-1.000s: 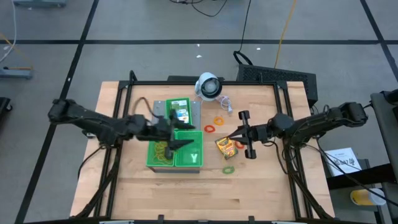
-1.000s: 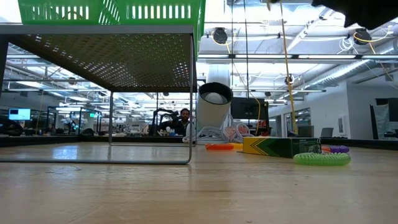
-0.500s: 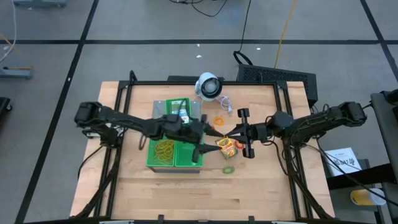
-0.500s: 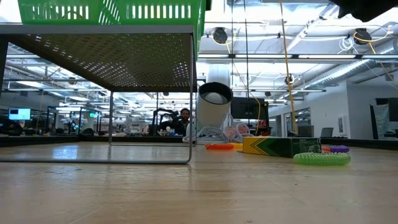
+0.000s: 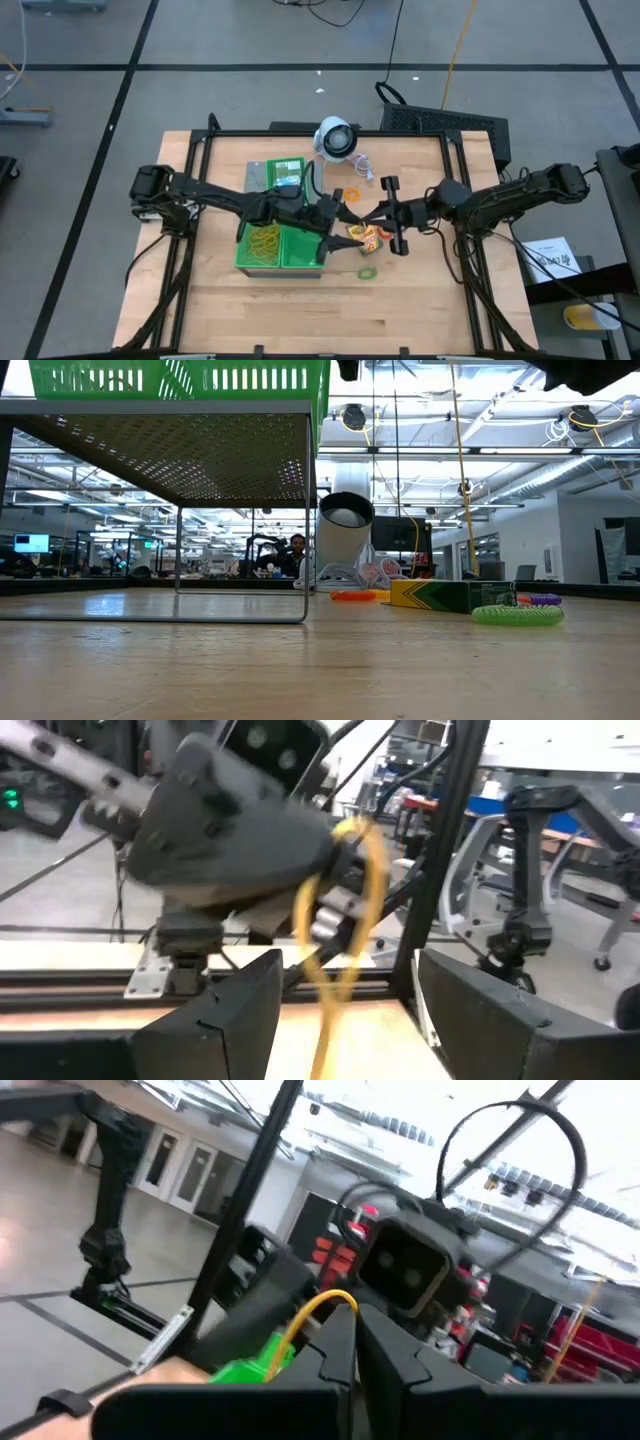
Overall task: Pick & Place Office Desk Supplies
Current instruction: Put the yellow rubber band into the bottom left green basket on the shelf
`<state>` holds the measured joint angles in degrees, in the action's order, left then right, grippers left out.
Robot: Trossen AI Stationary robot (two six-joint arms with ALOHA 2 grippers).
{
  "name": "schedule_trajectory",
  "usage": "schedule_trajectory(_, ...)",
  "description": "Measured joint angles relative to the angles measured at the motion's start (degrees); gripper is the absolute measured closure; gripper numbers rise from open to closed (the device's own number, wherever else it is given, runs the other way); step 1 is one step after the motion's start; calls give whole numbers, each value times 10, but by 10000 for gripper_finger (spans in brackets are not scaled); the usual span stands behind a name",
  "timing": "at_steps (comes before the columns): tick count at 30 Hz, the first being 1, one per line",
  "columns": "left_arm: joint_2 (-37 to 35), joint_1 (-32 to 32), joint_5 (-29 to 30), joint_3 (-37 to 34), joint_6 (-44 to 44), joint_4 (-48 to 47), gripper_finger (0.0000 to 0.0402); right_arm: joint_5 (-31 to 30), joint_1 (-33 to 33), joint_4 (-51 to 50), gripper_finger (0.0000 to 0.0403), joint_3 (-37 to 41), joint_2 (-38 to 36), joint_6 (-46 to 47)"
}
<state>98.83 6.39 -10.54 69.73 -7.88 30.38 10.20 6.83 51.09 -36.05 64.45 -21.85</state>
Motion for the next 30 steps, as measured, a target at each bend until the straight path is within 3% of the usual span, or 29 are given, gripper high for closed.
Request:
schedule_trajectory(20, -1, -24, 1, 0, -8, -23, 161, -12, -2, 31, 403, 0, 20, -18)
schedule_trajectory(24, -1, -26, 1, 0, -9, -31, 197, -12, -5, 31, 403, 0, 20, -18)
schedule_trajectory(30, -1, -26, 1, 0, -3, -32, 297, -12, -6, 22, 403, 0, 19, -18)
